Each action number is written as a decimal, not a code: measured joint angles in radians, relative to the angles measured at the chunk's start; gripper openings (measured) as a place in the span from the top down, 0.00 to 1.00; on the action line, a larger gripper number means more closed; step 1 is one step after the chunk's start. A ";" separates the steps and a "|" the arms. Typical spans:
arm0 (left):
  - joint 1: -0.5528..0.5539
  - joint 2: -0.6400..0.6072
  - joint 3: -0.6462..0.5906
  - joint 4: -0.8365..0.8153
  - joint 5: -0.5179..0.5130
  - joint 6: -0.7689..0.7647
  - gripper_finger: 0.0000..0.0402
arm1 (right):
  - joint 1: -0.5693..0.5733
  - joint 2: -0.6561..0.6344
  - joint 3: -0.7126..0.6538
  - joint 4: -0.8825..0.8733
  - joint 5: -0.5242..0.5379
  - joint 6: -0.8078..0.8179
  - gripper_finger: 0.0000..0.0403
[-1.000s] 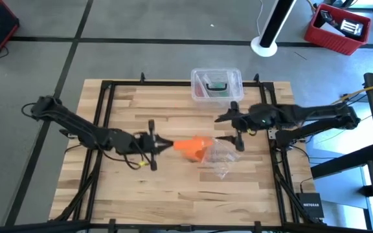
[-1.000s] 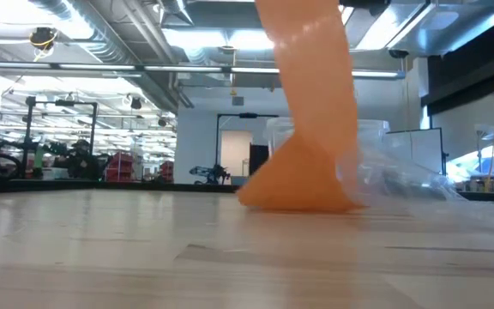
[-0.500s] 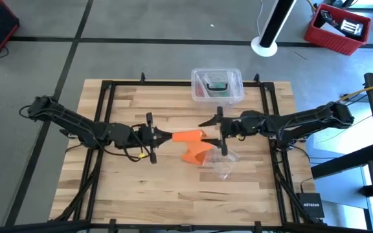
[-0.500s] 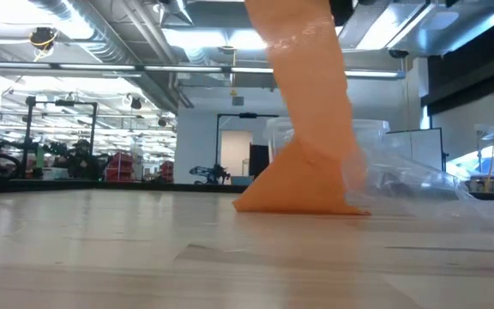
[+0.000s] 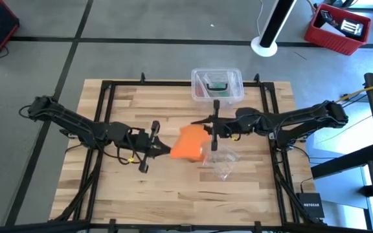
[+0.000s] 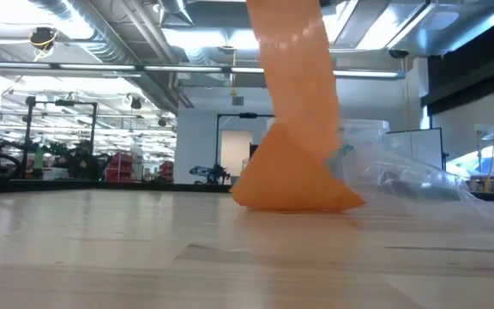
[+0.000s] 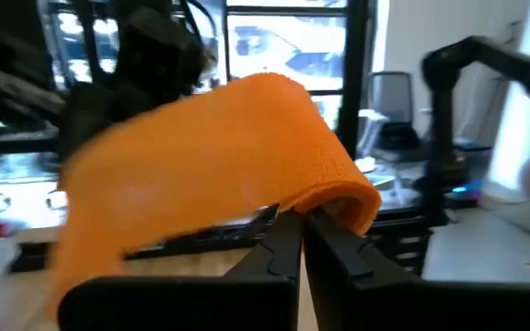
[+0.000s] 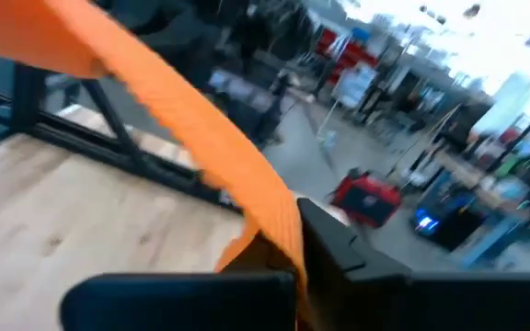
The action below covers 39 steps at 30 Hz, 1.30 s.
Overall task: Roll bandage
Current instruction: Roll the orange bandage
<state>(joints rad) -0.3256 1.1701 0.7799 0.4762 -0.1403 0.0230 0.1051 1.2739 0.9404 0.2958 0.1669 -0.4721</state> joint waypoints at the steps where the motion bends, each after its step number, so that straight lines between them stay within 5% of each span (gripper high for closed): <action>1: 0.000 0.002 0.000 0.004 0.013 -0.006 1.00 | 0.000 0.000 0.015 0.003 0.000 -0.035 0.99; 16: 0.021 0.129 0.000 0.107 0.096 -0.056 1.00 | -0.001 0.188 0.236 -0.016 -0.089 -0.268 0.99; 26: -0.040 0.042 -0.001 -0.015 0.023 0.003 1.00 | 0.000 0.164 0.264 -0.240 0.099 -0.211 0.96; 31: -0.053 -0.032 -0.001 -0.016 -0.075 0.088 1.00 | -0.003 0.176 0.264 -0.347 0.104 -0.073 0.86; 39: -0.030 -0.083 -0.001 -0.033 -0.121 0.138 1.00 | 0.000 0.151 0.266 -0.405 0.133 0.003 0.49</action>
<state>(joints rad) -0.3558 1.0868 0.7788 0.4434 -0.2610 0.1607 0.1055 1.4250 1.2067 -0.1089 0.3004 -0.4695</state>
